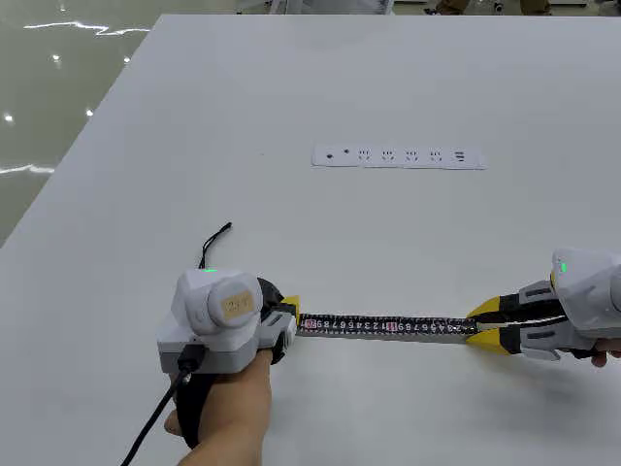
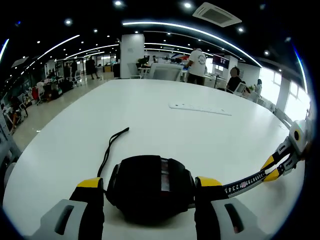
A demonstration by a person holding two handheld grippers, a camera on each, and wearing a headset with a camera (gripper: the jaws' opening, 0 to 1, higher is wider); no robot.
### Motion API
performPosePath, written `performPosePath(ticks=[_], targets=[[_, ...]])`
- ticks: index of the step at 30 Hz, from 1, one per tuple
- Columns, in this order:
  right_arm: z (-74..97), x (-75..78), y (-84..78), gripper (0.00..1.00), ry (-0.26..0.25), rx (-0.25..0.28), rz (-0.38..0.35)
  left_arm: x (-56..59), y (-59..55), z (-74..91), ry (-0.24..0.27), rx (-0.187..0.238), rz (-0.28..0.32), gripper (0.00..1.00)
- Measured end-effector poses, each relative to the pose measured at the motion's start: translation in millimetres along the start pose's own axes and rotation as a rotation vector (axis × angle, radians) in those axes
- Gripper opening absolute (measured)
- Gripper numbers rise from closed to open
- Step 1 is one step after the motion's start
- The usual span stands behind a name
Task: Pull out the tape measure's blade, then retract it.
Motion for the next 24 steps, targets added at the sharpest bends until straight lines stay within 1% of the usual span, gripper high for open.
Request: performPosePath(ticks=[2,7,11,15,19,24], targets=[[0.0,0.1,0.0,0.12,0.001,-0.001,0.000,1.0,0.1,-0.5,-0.002,-0.004,-0.004,0.68],[0.5,-0.6,0.3,0.11,0.000,-0.005,0.002,1.3,-0.3,0.4,-0.001,-0.018,-0.012,0.67],[0.6,-0.7,0.2,0.11,0.000,-0.006,0.001,1.2,-0.2,0.4,-0.001,-0.019,-0.012,0.65],[0.9,-0.5,1.7,0.11,0.001,-0.019,0.017,-0.1,-0.3,0.7,-0.004,-0.028,-0.022,0.64],[0.8,-0.5,1.8,0.11,0.001,-0.021,0.018,-0.3,-0.2,0.7,-0.003,-0.030,-0.024,0.63],[0.0,0.1,2.3,0.11,0.000,-0.026,0.027,-1.2,1.2,1.0,-0.010,-0.047,-0.019,0.63]])
Point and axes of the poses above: the centre of the closed fingertips' face, and the gripper's own axes: z roughly backward along the fingers, x roughly to its right, y roughly out of its top, the point moved 10 cm from there along z, roughly backward along the fingers, and after that the axes turned 10 degrees about -x, right-handed, at the moved point
